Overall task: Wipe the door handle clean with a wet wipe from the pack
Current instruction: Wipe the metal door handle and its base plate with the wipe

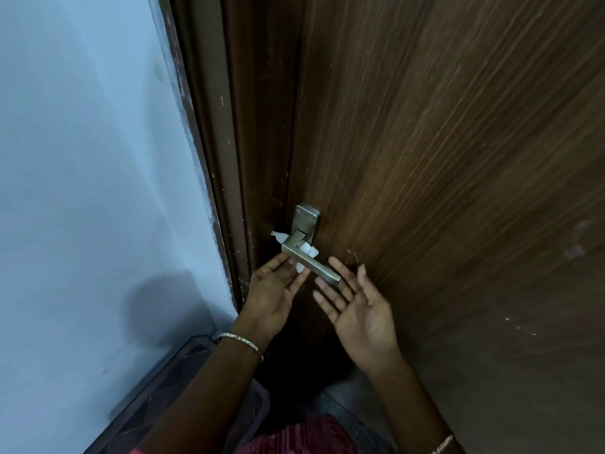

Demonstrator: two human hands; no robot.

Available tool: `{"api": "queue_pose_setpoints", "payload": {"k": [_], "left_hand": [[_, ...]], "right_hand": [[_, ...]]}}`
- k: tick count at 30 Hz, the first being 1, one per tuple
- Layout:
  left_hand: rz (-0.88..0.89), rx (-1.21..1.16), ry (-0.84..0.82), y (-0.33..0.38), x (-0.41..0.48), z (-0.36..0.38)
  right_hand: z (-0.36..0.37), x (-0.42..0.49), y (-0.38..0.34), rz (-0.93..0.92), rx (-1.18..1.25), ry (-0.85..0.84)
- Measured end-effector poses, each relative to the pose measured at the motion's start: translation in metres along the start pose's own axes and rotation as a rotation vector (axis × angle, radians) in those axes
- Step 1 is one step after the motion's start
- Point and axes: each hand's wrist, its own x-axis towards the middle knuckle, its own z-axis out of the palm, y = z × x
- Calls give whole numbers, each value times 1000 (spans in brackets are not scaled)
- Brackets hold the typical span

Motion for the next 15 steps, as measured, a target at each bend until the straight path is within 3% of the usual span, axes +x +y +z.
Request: {"api": "queue_pose_setpoints", "payload": {"k": [2, 7, 10, 12, 15], "left_hand": [[-59, -23, 5, 2, -3, 2], [-147, -17, 52, 8, -15, 11], [-134, 235, 98, 18, -25, 15], [95, 648, 191, 18, -34, 17], [786, 1363, 262, 15, -43, 9]], "right_hand": [[4, 6, -1, 117, 71, -105], [20, 19, -5, 190, 186, -118], [16, 21, -6, 137, 216, -100], [14, 19, -6, 22, 166, -66], [17, 9, -6, -283, -139, 48]]}}
